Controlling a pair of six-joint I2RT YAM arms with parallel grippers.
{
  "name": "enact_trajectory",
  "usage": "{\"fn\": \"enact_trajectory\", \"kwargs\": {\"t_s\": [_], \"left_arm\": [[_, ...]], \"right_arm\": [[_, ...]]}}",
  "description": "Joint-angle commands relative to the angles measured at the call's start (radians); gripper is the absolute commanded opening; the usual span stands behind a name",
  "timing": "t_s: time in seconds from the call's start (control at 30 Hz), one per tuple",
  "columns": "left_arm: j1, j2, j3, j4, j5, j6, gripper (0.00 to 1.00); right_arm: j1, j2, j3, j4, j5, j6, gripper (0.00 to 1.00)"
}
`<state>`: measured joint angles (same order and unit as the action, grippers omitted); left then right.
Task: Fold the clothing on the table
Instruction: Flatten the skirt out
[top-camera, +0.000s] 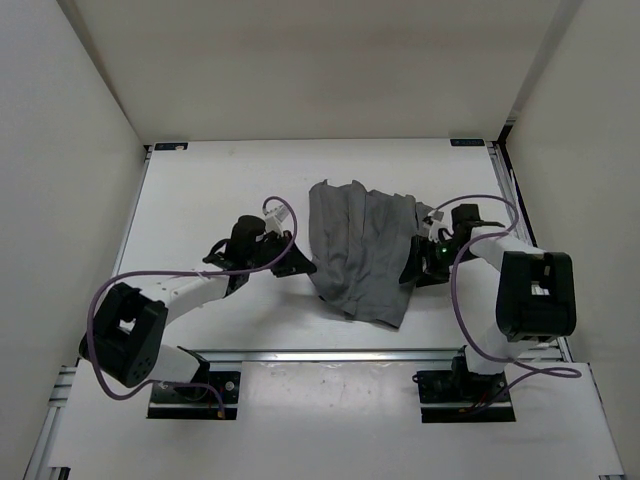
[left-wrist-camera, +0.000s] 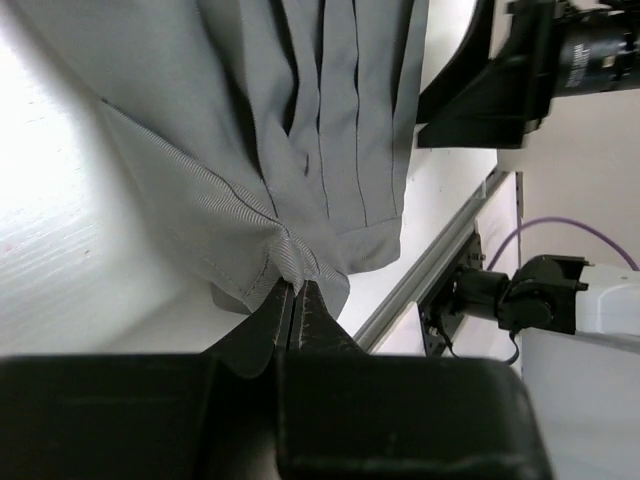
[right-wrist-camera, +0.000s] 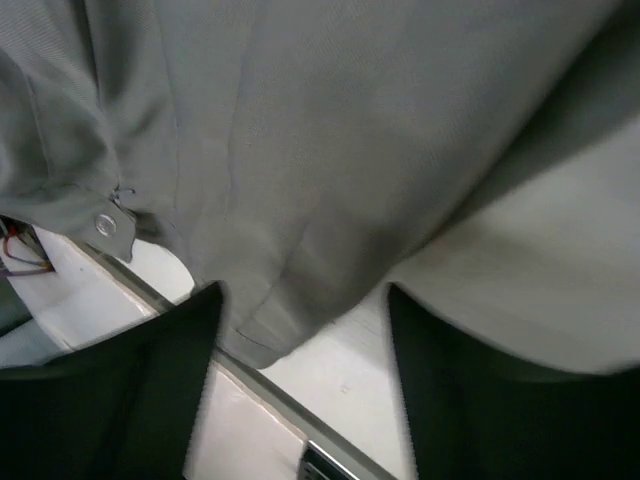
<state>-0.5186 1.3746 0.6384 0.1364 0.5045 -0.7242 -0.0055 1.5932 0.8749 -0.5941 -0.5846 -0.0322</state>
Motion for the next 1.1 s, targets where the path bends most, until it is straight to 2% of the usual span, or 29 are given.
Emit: {"fn": "enact_trajectory", "kwargs": {"t_s": [0.0, 0.13, 0.23, 0.5, 0.57, 0.67, 0.7, 0.73, 0.77, 0.8, 0.87, 0.9, 0.97, 1.03, 1.07], "left_arm": [[0.009, 0.029, 0.050, 0.016, 0.078, 0.015, 0.00], [0.025, 0.040, 0.046, 0.011, 0.098, 0.023, 0.00], [0.058, 0.044, 0.027, 0.028, 0.097, 0.019, 0.00], [0.140, 0.098, 0.070, 0.037, 0.072, 0.048, 0.00], [0.153, 0.116, 0.090, 0.022, 0.071, 0.063, 0.00], [0.149, 0.148, 0.113, 0.005, 0.069, 0.077, 0.00], [0.143, 0.147, 0.112, 0.008, 0.066, 0.071, 0.00], [0.131, 0.147, 0.109, 0.017, 0.072, 0.071, 0.00], [0.120, 0.152, 0.101, 0.035, 0.080, 0.057, 0.08], [0.114, 0.153, 0.096, 0.046, 0.080, 0.046, 0.14], [0.089, 0.153, 0.089, 0.057, 0.068, 0.039, 0.39], [0.077, 0.150, 0.087, 0.055, 0.054, 0.040, 0.42], [0.045, 0.144, 0.101, 0.026, 0.022, 0.054, 0.66], [0.028, 0.136, 0.113, -0.021, -0.010, 0.080, 0.79], [0.022, 0.123, 0.119, -0.040, -0.021, 0.104, 0.90]], "right_arm": [[0.042, 0.043, -0.021, 0.040, 0.015, 0.022, 0.63], [0.041, 0.083, 0.035, 0.079, 0.026, 0.077, 0.35], [0.039, 0.120, 0.119, 0.109, 0.109, 0.083, 0.02], [-0.054, 0.272, 0.487, 0.097, 0.201, 0.117, 0.00], [-0.068, 0.277, 0.504, 0.091, 0.241, 0.117, 0.00], [-0.082, 0.226, 0.393, 0.117, 0.287, 0.120, 0.00], [-0.083, 0.191, 0.368, 0.120, 0.287, 0.129, 0.04], [-0.085, 0.173, 0.345, 0.122, 0.293, 0.129, 0.24], [-0.090, 0.136, 0.296, 0.123, 0.281, 0.140, 0.48], [-0.090, 0.096, 0.251, 0.126, 0.258, 0.144, 0.62], [-0.093, 0.044, 0.192, 0.122, 0.209, 0.146, 0.97], [-0.097, 0.010, 0.162, 0.117, 0.188, 0.149, 0.99], [-0.105, -0.033, 0.115, 0.103, 0.140, 0.140, 0.99], [-0.106, -0.055, 0.076, 0.080, 0.063, 0.109, 0.99], [-0.105, -0.064, 0.067, 0.074, 0.049, 0.091, 0.99]]}}
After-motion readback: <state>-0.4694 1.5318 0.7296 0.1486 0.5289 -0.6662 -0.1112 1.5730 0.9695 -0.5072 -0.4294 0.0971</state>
